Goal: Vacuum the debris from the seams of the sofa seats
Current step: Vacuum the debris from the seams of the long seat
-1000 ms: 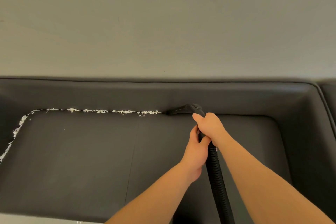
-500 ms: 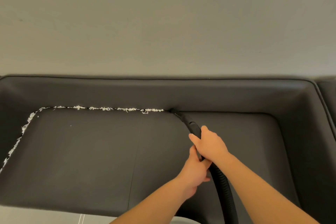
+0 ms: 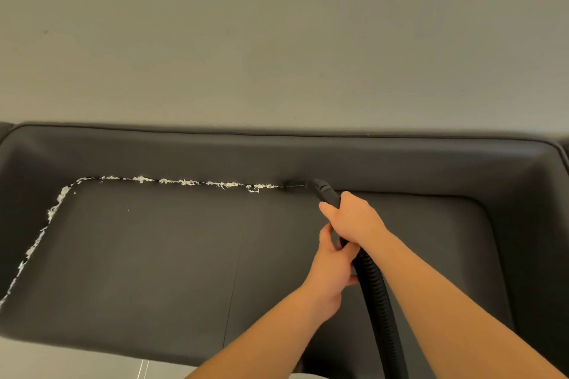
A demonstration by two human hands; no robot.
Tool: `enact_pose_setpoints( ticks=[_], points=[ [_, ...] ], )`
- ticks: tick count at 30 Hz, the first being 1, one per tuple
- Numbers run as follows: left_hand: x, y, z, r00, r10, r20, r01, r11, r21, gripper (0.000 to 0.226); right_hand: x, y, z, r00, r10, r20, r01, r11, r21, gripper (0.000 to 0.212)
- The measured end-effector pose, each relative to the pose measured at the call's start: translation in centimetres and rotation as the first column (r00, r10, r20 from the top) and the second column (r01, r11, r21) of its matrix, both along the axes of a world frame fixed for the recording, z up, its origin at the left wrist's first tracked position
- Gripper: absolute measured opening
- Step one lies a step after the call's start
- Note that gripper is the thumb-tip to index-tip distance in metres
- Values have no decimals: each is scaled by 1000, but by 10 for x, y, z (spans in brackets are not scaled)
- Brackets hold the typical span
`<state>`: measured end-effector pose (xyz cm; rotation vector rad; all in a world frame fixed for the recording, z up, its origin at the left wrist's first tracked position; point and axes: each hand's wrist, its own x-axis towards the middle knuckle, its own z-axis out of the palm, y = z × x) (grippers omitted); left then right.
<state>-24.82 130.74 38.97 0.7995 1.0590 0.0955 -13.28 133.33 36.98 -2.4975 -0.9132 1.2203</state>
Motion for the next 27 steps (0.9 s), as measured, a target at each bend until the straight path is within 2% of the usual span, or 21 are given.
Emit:
enact_pose_setpoints(
  ticks=[5,11,14,17,19,23,27],
  points=[
    [9,15,-10,999,50,-2,-50,999,-20,50,7,20,-13,996,-75,-42,75,997,-9,40],
    [15,23,-25,995,-52,-84,53,999,10,52,8,10,-36,891,-386,-239,405,914,34,38],
    [17,12,-31,988,-108,-114,106,994,-24,57,6,-9,-39,860,-435,-267,457,889,20,36],
    [9,-6,-30,981,-142,-130,136,989,-53,59,-5,-30,-41,881,-396,-257,410,912,1,39],
    [-5,-15,-24,985,-126,-114,119,990,-70,60,-17,-39,-37,928,-298,-225,307,952,6,39],
    [-38,-15,-3,997,-77,8,77,994,-74,58,-33,-37,-9,999,-5,-48,6,1000,28,39],
    [-41,-14,9,994,-71,87,76,995,-57,59,-28,-34,14,998,68,0,-68,997,30,39]
  ],
)
